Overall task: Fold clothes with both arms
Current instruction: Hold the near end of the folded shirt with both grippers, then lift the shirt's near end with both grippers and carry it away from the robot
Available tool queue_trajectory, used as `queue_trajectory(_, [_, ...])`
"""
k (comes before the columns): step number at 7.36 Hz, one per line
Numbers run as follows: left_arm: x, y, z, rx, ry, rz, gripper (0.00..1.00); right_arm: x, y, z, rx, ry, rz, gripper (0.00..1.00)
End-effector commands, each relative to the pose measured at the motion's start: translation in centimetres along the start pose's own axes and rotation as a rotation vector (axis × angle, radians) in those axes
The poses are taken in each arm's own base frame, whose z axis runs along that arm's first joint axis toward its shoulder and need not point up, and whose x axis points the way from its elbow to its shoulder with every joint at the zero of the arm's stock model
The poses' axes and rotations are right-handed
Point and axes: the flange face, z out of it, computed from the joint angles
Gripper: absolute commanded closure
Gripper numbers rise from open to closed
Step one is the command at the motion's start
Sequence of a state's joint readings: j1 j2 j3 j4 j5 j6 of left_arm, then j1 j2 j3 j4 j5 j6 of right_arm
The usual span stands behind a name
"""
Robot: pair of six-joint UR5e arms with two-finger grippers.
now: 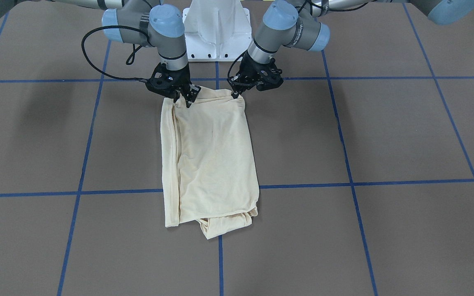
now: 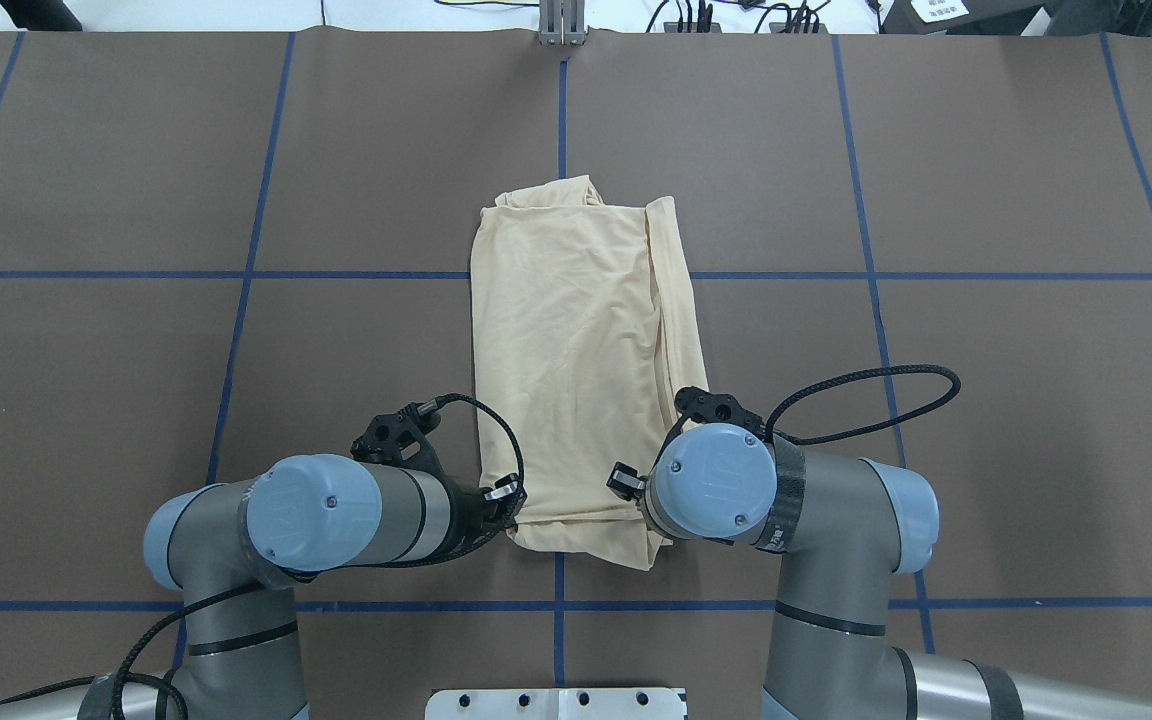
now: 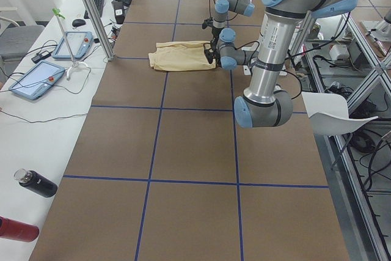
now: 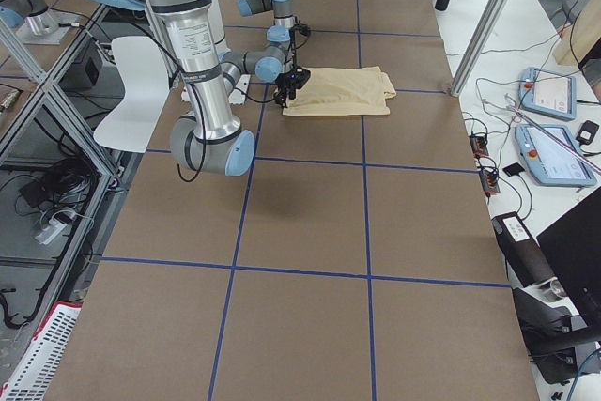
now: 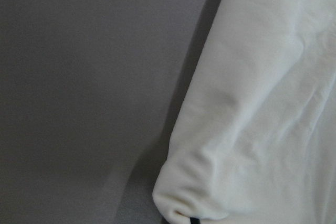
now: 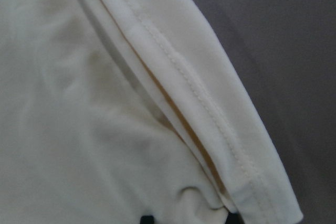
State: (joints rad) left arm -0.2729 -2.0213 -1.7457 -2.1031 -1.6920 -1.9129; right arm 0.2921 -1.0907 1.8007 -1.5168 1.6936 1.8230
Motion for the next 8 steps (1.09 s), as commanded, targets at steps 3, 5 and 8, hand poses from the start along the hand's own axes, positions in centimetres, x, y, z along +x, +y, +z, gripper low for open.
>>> queue_trajectory(3, [0.1, 0.0, -0.1, -0.001, 0.002, 0.000, 1.00, -0.1, -0.8, -1.4, -0.028, -0.012, 0.010, 1.00])
queue_trajectory(5, [0.4, 0.3, -0.7, -0.009, 0.007, 0.001, 1.00, 0.0, -0.8, -3.2, -0.047, -0.002, 0.018, 1.00])
queue_trajectory(8, [0.8, 2.2, -2.2, -0.039, 0.019, 0.013, 1.00, 0.8, 0.1, -4.4, -0.083, 0.012, 0.012, 1.00])
